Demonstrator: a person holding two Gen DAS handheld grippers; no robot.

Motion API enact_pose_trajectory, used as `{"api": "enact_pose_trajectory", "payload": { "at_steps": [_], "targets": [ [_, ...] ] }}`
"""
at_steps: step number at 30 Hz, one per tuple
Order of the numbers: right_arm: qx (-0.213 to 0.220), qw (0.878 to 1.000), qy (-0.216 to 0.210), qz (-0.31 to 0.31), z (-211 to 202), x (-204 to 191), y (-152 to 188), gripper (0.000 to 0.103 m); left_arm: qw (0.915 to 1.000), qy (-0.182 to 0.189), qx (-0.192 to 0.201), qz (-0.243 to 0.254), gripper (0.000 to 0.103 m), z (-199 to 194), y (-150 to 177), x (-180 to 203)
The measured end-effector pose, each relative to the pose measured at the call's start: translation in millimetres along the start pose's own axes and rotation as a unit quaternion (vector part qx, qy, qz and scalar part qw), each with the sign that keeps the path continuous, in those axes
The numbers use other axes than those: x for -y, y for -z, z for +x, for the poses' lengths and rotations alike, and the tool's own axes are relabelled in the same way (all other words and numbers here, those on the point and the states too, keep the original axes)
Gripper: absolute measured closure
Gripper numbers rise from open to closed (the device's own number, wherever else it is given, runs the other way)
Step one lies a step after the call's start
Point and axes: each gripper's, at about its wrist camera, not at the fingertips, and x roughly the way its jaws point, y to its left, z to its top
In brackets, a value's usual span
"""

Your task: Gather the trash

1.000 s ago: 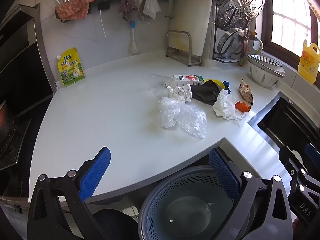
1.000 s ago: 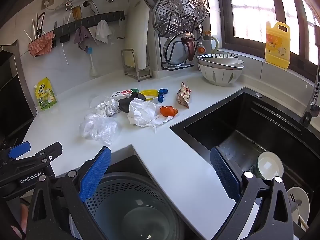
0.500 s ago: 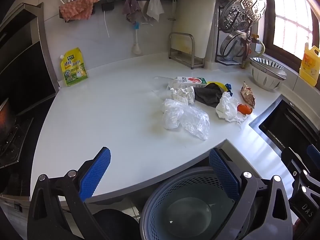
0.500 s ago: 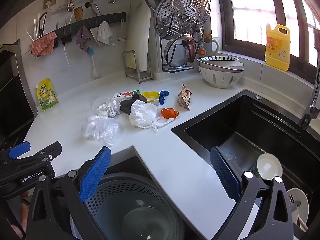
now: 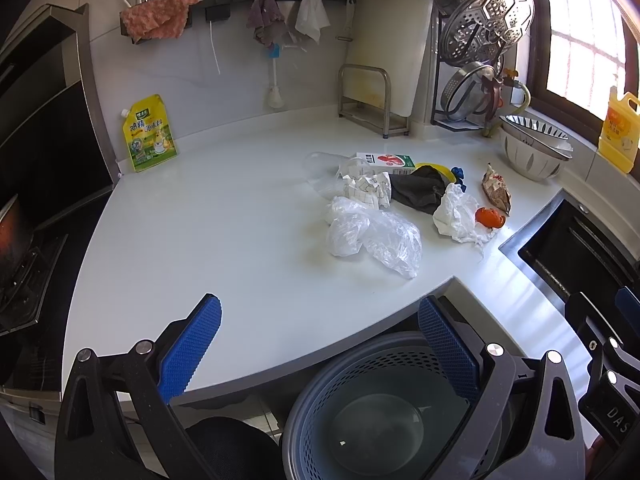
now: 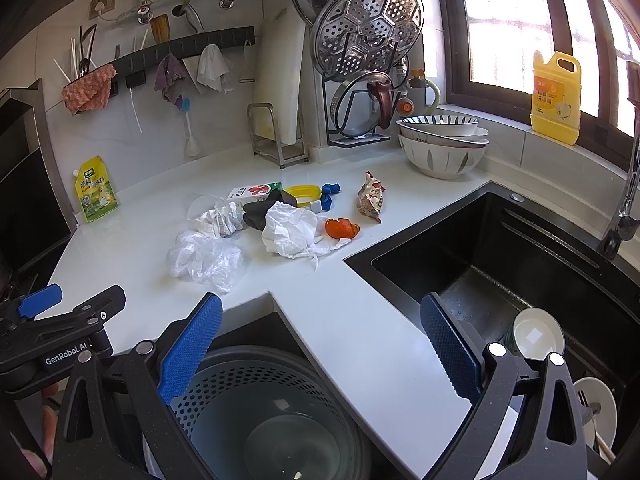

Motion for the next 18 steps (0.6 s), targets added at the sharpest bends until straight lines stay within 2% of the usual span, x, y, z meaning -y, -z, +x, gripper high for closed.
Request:
{"api": "enact_pose_trajectory", "payload": {
  "at_steps": [18],
  "targets": [
    [0.001,1.0,-0.003,0.0,-2.0,-2.0,-1.6,0.008,1.0,-0.001,0.005,-0.004,0.006,-5.0,-0.5,-4.2]
  ]
}}
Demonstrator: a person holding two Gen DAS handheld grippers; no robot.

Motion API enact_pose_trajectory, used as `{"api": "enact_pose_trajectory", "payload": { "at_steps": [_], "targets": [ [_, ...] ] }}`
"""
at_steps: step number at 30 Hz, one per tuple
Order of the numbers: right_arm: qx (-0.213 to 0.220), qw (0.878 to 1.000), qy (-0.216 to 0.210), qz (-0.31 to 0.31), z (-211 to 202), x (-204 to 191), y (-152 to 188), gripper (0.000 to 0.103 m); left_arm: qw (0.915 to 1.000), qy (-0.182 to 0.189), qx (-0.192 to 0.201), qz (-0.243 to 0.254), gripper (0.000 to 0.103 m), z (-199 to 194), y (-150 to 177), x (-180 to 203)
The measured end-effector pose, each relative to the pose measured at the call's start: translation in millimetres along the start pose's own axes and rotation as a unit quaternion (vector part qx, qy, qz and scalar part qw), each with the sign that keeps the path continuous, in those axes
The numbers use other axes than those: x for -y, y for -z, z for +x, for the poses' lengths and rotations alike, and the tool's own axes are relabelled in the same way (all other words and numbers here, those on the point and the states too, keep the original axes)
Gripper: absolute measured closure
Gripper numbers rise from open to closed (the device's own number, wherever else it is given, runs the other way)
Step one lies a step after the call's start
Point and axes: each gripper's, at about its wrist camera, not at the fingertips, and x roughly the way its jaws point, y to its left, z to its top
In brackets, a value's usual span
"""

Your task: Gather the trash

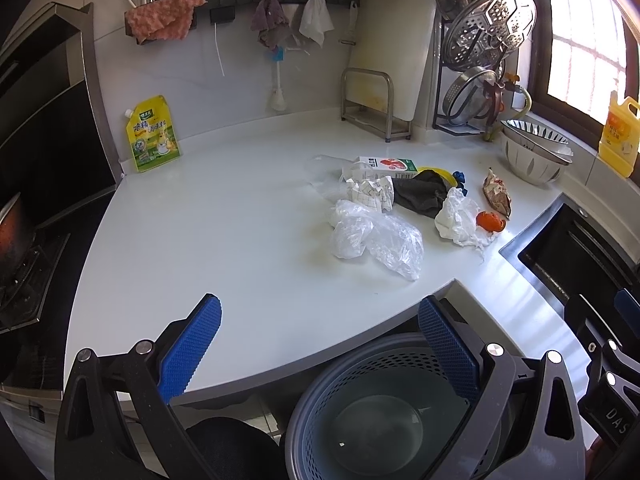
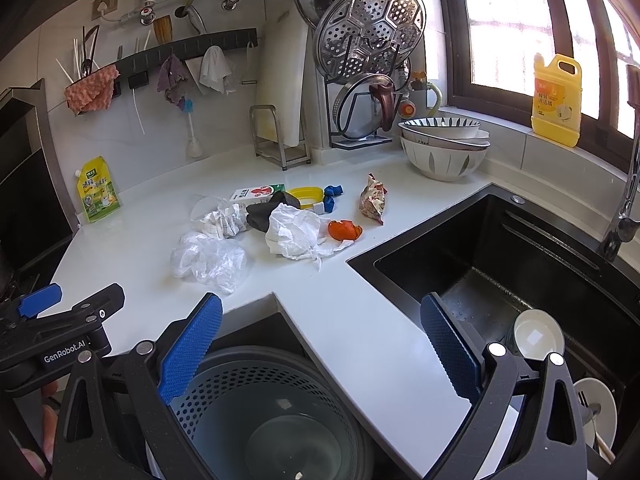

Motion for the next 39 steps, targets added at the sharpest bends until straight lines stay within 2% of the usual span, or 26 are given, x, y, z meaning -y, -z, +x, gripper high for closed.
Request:
{"api": "enact_pose_trajectory", "payload": {
  "at_steps": [39],
  "targets": [
    [-0.003,1.0,0.001,0.004,2.2,3.8,3.4,0.008,1.0,-0.004,-0.001,0.002,0.006,-1.0,-0.4,-1.6]
  ]
}}
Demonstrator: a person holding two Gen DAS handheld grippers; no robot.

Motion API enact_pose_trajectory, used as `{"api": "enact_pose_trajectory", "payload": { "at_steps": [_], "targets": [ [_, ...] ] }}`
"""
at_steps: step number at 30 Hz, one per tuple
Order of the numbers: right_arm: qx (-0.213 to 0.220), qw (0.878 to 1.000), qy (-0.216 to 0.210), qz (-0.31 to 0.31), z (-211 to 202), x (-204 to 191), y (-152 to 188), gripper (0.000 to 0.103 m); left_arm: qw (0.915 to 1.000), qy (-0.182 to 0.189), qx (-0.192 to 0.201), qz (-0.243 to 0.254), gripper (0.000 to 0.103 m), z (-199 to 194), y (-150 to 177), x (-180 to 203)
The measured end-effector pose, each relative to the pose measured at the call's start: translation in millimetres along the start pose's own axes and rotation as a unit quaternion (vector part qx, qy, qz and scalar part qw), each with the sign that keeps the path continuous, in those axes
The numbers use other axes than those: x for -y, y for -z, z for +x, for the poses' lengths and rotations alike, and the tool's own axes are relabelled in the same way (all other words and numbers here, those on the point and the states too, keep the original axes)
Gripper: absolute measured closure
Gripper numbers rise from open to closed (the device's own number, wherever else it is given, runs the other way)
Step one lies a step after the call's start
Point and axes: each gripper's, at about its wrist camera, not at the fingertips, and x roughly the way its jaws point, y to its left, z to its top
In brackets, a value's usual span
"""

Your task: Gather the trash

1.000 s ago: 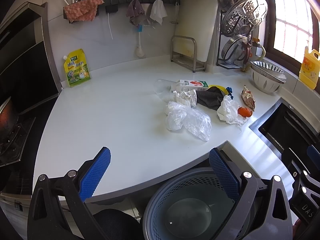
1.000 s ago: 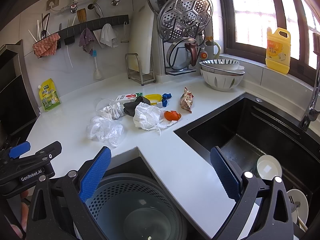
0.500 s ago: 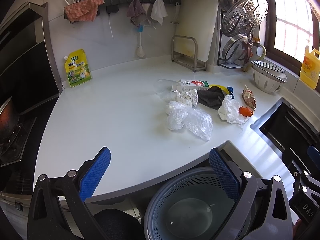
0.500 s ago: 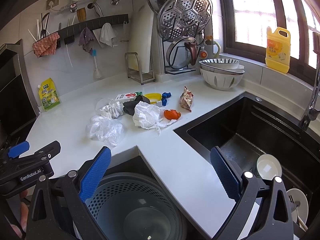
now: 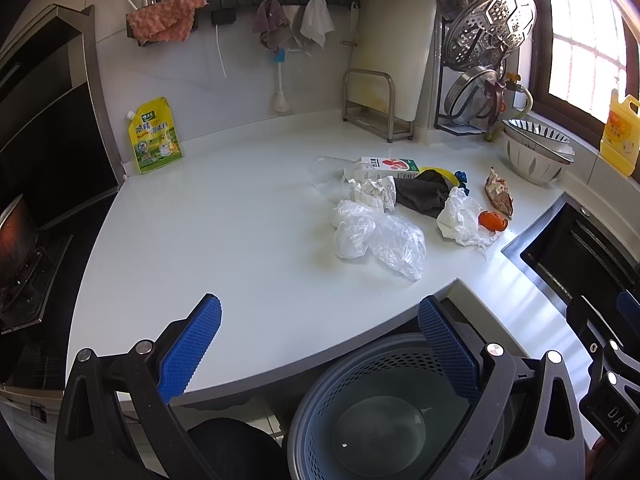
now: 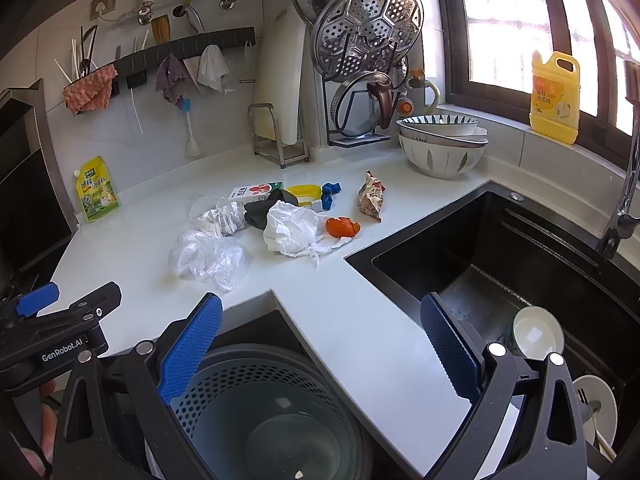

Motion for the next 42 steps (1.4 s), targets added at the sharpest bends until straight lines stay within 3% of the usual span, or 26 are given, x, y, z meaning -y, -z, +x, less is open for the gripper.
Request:
{"api": "enact_pose_trajectory", "payload": {
  "at_steps": [16,30,37,42],
  "targets": [
    [-0.023,1.0,-0.007,-0.012,43.4,20.1,-4.5,0.008,0.9993,-0.022,-0.027,-0.012,0.006,50.6,-9.7,-7.8],
    [-0.074,0.997,-0.028,0.005,131.7,53.6,-58.1,0.008,0.9981,-0.011,-0.057,-0.017,0.006,113.7,-38.4,17.2],
    [-0.073,0.997,0.01,0.002,169.3,76.7,-101.5,0.008,0.9975,-0.008,-0.063,-0.031,0.006,126.3,-45.0,26.6],
    [-0.093,0.995,0.026,0.008,217.8,89.7,-113.0,0.008,0.998,-0.015,-0.055,-0.029,0.006,126.4,-49.2,32.2]
  ]
}}
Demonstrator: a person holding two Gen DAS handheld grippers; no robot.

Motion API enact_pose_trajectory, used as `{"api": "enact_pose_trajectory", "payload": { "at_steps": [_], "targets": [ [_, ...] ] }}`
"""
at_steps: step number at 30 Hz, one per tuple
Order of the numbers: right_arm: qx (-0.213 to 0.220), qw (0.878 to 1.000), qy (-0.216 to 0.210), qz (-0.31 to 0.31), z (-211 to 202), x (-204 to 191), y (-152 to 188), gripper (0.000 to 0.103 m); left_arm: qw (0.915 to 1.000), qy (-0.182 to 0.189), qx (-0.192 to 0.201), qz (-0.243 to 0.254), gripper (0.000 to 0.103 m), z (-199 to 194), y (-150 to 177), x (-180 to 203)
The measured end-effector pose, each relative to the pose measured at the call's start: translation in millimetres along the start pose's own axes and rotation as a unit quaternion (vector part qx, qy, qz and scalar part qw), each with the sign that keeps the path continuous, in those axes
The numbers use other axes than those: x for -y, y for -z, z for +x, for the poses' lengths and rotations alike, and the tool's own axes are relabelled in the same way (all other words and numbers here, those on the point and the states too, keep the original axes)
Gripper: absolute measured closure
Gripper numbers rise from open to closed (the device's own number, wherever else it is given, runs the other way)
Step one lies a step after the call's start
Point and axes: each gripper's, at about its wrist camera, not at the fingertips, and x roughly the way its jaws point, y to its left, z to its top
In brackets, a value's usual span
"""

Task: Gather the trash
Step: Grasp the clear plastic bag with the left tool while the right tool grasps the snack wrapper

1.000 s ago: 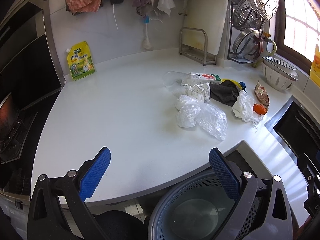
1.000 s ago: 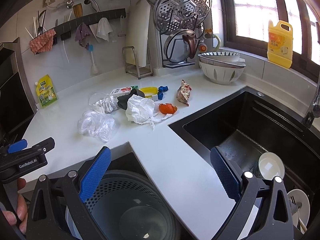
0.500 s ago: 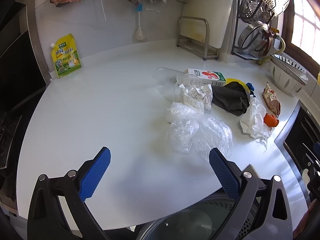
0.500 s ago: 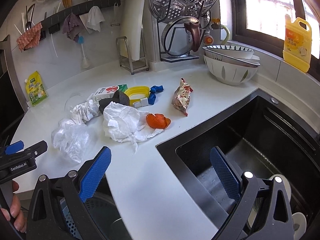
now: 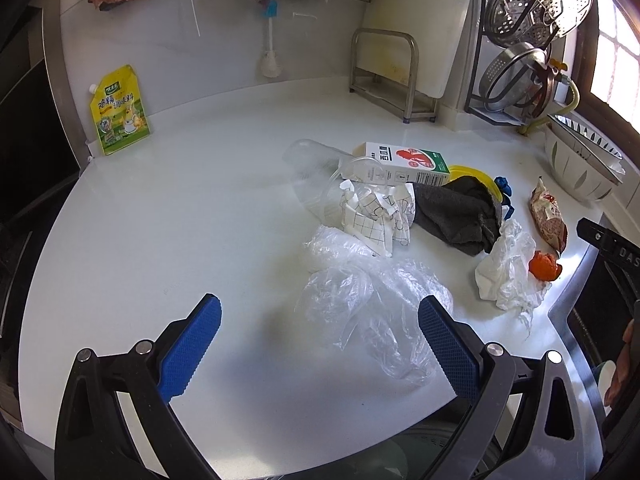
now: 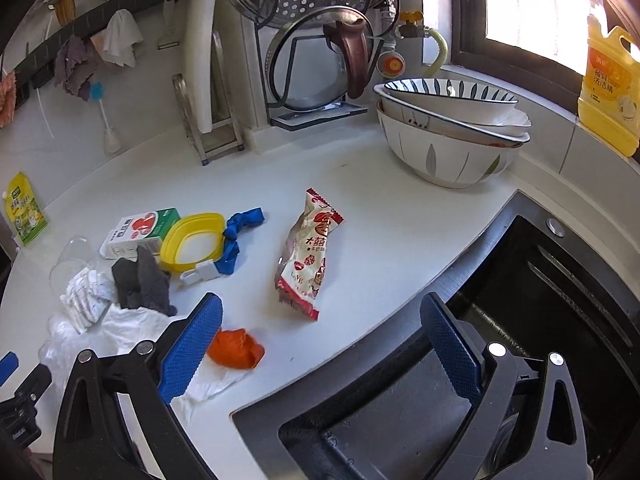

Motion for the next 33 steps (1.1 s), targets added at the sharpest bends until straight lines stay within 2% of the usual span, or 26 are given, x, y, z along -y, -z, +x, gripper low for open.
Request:
{"api": "enact_pose_trajectory", "payload": {
  "at_steps": [8,14,16,17,18,19,21,25,30,33],
  "targets": [
    [-0.029,0.998,0.027,-0.039,48.6,-12.1,-22.2,0.008,0.9999,-0.007,-0.001,-0.009,0.006,4.1,-3.8,-4.1],
    [-0.067,0.997,0.011,-0.04,70.0,-10.8,-21.0,0.011,0.9998,-0.009,0.0,-0.02,0.006,5.1,-3.6,-6.4],
    [-0.068,0.997,0.01,-0.047,70.1,-12.7,-22.0,0.025,0.9998,-0.007,-0.001,-0.019,0.006,4.9,-2.0,-4.9],
    [-0.073,0.996,0.008,-0.05,71.2,-13.4,-22.2,0.038,0.9998,-0.006,-0.001,-0.018,0.006,4.7,-0.9,-3.9],
    [-0.076,0.996,0.001,-0.049,71.9,-13.6,-21.9,0.047,0.9998,-0.005,-0.001,-0.017,0.006,4.3,0.2,-3.0],
    [-0.073,0.996,-0.005,-0.048,70.7,-13.3,-22.1,0.05,0.9999,-0.003,-0.001,-0.016,0.006,3.9,1.5,-2.1],
    [-0.07,0.996,-0.006,-0.052,67.4,-14.7,-21.9,0.072,0.9999,0.0,-0.001,-0.014,0.006,3.0,4.1,-0.1],
    [-0.061,0.997,-0.028,-0.036,59.0,-9.8,-18.6,0.072,0.9999,0.004,-0.008,-0.012,0.006,5.6,7.0,4.3],
    [-0.044,0.998,-0.037,-0.027,45.1,-4.0,-13.5,0.073,0.9987,0.034,-0.021,-0.031,0.006,14.8,5.4,12.6],
    [-0.036,0.998,-0.047,-0.018,41.4,-1.4,-13.7,0.073,0.9993,0.022,-0.021,-0.023,0.006,22.5,5.3,24.6]
  ]
}}
